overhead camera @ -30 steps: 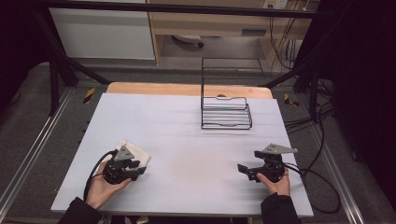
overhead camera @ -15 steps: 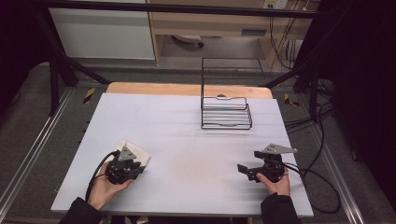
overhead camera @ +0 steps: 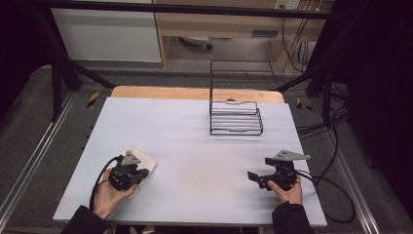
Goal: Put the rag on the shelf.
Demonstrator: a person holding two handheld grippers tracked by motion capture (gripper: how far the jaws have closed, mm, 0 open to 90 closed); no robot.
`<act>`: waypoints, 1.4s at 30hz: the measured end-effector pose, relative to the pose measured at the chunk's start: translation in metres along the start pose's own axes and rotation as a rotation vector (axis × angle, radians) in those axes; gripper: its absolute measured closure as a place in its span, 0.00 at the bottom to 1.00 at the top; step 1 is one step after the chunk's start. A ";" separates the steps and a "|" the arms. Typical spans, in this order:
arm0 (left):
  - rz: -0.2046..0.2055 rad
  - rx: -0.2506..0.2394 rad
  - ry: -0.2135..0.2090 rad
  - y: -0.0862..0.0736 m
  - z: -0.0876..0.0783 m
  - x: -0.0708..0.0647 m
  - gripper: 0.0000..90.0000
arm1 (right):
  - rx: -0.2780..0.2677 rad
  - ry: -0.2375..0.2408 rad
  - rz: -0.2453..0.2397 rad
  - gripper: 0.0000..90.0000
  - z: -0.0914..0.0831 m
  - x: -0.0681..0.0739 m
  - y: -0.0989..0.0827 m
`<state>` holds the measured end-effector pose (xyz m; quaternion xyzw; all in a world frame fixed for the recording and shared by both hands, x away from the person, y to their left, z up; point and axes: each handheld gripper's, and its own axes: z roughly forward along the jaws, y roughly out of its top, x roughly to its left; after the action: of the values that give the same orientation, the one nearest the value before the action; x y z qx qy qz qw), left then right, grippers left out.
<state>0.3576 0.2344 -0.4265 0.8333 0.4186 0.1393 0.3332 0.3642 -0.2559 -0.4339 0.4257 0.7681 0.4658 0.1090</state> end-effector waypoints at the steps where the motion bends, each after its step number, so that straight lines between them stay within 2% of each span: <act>1: -0.006 -0.010 -0.007 0.001 -0.001 -0.001 0.96 | -0.001 0.000 -0.005 0.01 0.000 0.000 0.000; 8: -0.030 -0.037 -0.054 0.005 0.000 -0.010 0.96 | 0.002 0.004 -0.003 0.01 0.001 0.000 0.000; 16: -0.001 -0.051 -0.101 0.015 0.010 -0.034 0.96 | 0.005 0.006 -0.003 0.01 0.002 0.001 0.000; 21: 0.028 -0.034 -0.101 0.015 0.021 -0.042 0.96 | 0.002 0.009 0.003 0.02 0.003 0.002 0.000; 27: 0.039 -0.038 -0.123 0.014 0.022 -0.037 0.91 | -0.002 0.009 -0.007 0.02 0.006 0.003 -0.001; 32: 0.052 -0.081 -0.109 0.013 0.008 -0.025 0.73 | -0.005 -0.007 -0.033 0.02 0.008 0.009 0.000; 33: 0.046 -0.098 -0.092 0.011 0.002 -0.016 0.69 | -0.006 -0.009 -0.044 0.02 0.009 0.011 0.001; 34: 0.046 -0.098 -0.092 0.011 0.002 -0.016 0.65 | -0.002 -0.008 -0.048 0.02 0.011 0.013 0.001; 35: 0.039 -0.106 -0.078 0.009 -0.003 -0.006 0.60 | 0.003 -0.009 -0.043 0.01 0.012 0.015 0.001; 36: 0.039 -0.106 -0.078 0.009 -0.003 -0.006 0.56 | 0.002 -0.008 -0.049 0.01 0.014 0.017 0.002; 39: 0.016 -0.115 -0.069 0.003 -0.008 0.009 0.46 | 0.005 0.001 -0.040 0.01 0.019 0.023 0.003; 40: 0.004 -0.115 -0.055 0.000 -0.011 0.018 0.43 | 0.009 0.004 -0.039 0.01 0.021 0.025 0.005; 42: -0.006 -0.121 -0.052 -0.001 -0.013 0.021 0.36 | 0.014 0.001 -0.037 0.01 0.025 0.030 0.007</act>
<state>0.3632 0.2576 -0.4189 0.8138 0.4030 0.1419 0.3939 0.3635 -0.2164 -0.4349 0.4120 0.7790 0.4586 0.1144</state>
